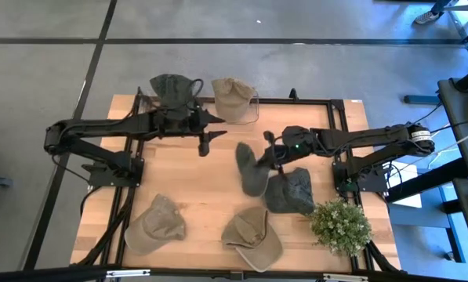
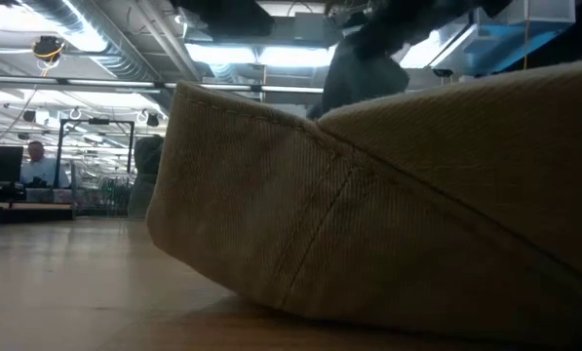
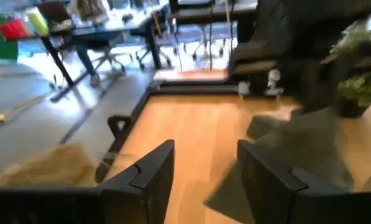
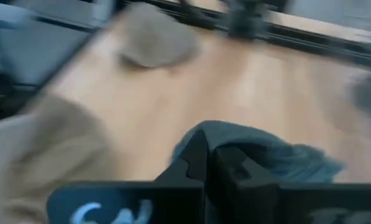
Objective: Pick & Place hat
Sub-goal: Put the left blue cap into the left transparent bin
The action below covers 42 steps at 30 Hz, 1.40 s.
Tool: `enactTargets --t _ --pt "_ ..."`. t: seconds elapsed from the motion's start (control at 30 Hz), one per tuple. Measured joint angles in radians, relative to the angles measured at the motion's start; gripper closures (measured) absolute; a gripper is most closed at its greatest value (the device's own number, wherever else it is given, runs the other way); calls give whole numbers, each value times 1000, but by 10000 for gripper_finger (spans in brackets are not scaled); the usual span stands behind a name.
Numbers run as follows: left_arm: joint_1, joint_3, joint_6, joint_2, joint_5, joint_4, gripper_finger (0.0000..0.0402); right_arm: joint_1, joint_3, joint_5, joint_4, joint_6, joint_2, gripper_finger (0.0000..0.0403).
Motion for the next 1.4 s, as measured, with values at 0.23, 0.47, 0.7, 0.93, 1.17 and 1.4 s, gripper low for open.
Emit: enactTargets --t 0.23,0.47,0.7,0.93,1.17,1.4 --pt "29 0 -6 123 179 25 232 39 50 -231 -33 1 0 396" --pt "21 4 -22 283 383 196 235 71 59 -245 -33 2 0 399" --pt "16 49 -59 373 562 202 234 82 59 -246 -26 29 4 399" --pt "-11 66 -59 441 629 317 237 82 58 -261 -3 25 69 399" --pt "-22 69 -76 445 680 315 237 82 58 -289 -9 23 81 398" --pt "-51 70 -61 445 679 315 237 77 58 -289 -9 7 81 398"
